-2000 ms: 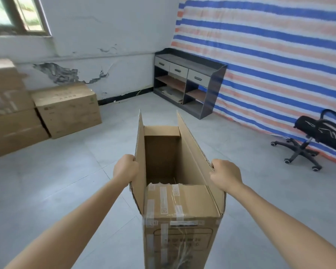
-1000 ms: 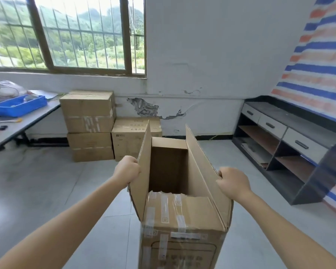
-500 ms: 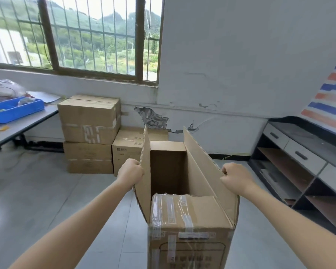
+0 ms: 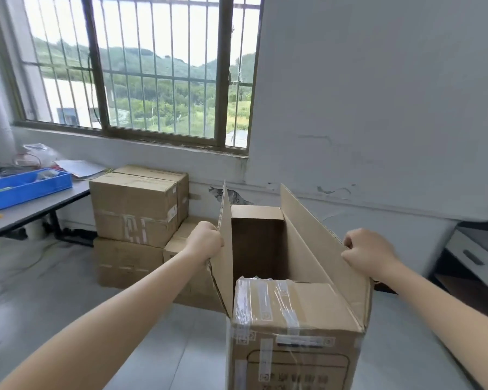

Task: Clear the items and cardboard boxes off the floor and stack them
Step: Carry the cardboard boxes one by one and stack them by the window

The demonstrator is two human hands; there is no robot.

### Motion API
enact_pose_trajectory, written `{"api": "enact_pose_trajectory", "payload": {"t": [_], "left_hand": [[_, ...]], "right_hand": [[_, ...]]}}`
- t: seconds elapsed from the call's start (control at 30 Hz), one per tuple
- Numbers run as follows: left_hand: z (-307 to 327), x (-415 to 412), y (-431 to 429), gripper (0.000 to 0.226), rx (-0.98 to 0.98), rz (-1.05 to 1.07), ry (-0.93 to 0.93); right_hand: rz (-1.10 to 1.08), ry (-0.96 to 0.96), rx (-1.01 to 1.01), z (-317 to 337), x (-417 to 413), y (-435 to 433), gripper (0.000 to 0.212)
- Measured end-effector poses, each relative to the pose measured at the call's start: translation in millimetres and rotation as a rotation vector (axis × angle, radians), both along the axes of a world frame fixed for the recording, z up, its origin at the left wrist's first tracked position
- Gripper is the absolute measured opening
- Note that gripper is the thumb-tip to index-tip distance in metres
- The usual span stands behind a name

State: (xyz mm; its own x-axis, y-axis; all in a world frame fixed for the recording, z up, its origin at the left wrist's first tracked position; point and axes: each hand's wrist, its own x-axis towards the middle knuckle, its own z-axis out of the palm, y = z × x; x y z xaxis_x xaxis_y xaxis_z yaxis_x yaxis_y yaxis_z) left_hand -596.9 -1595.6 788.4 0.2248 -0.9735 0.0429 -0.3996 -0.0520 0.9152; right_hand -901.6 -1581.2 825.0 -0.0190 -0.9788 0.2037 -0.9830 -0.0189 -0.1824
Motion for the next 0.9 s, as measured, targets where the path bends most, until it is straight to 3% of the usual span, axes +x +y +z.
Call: {"api": "enact_pose_trajectory", "payload": {"t": [0.2,0.37,0.47,0.57,0.8,0.9], "left_hand": [[2,-41,-90,0.01,-0.033,0.066,0.098],[0,-44,-175,0.018,-0.117,0.13,0.232],[-8,-23,-230,0.014,-0.138,0.162,0.286],[-9,-2,-288,0.018,-0.161,0.18,0.36],[-10,46,-411,0.017,-0.168,0.266,0.323],[-15,57,-450,0.016,-0.186,0.325,0.296]], "right_hand": [[0.046,0.101,-0.067,37,-27,-118,0.004],[0.138,0.273,-0.101,65,-13,-226,0.012],[0.176,0.267,-0.102,75,1,-298,0.006],[0.228,0.225,-0.066,85,25,-373,0.022],[0.329,0.243,-0.078,94,81,-518,0.023],[0.398,0.232,-0.08,94,99,-571,0.013]]}}
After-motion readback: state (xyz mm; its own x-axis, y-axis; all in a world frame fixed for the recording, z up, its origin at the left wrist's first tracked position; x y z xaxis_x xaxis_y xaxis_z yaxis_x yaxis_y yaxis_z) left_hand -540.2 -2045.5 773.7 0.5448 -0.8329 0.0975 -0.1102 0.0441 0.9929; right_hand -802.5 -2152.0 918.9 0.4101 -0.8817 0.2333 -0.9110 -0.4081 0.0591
